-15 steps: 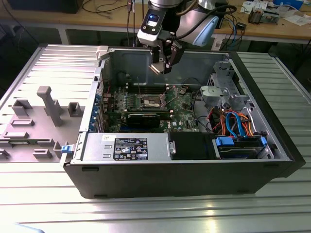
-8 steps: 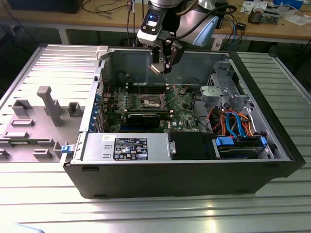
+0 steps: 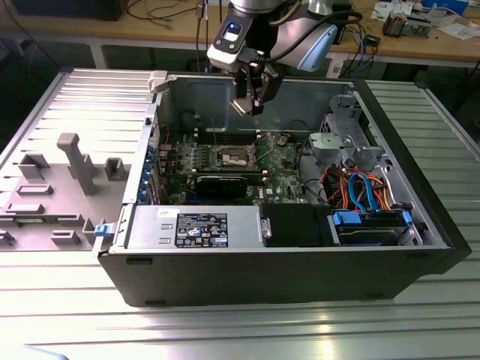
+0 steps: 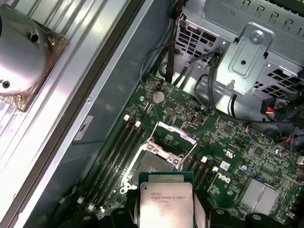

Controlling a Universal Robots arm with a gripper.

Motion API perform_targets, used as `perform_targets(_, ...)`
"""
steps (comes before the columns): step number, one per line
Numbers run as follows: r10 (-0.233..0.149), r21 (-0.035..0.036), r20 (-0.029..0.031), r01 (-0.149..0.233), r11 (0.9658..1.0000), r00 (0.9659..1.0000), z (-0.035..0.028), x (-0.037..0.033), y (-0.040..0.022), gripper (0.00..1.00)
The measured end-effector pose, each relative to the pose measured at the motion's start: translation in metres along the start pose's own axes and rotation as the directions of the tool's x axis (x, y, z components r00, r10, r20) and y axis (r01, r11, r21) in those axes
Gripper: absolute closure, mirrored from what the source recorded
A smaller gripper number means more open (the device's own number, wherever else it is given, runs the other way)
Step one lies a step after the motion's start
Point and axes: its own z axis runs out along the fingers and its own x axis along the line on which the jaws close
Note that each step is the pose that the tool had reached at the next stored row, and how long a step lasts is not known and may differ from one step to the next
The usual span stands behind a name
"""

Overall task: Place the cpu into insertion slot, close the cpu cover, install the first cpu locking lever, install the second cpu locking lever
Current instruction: 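Place the cpu into insertion slot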

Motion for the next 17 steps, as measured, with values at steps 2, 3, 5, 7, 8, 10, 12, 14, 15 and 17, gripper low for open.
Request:
perform_targets(2,0.018,0.0008,0.0005,-0.018,0.9998,0.9998,0.0009,0.0,-0.0001,0.45)
perform_targets(3,0.025,0.001,0.0011,-0.025,0.9997,0.9997,0.0013,-0.0001,-0.0001,0.45)
perform_targets(5,0.045,0.0015,0.0024,-0.045,0.999,0.999,0.0018,-0.0001,-0.0001,0.45)
perform_targets(7,0.067,0.0015,0.0041,-0.067,0.9977,0.9977,0.0024,-0.0001,-0.0002,0.45)
perform_targets(8,0.074,0.0014,0.0046,-0.074,0.9973,0.9973,0.0024,-0.0001,-0.0002,0.45)
perform_targets(10,0.075,0.0013,0.0045,-0.075,0.9972,0.9972,0.0025,-0.0001,-0.0002,0.45)
perform_targets(12,0.075,0.0013,0.0046,-0.075,0.9972,0.9972,0.0025,-0.0001,-0.0002,0.45)
perform_targets(14,0.075,0.0014,0.0048,-0.075,0.9971,0.9971,0.0025,-0.0001,-0.0002,0.45)
perform_targets(15,0.079,0.0012,0.0053,-0.079,0.9969,0.9968,0.0026,-0.0001,-0.0002,0.45)
perform_targets(17,0.096,0.0007,0.0064,-0.096,0.9954,0.9953,0.003,-0.0001,-0.0002,0.45)
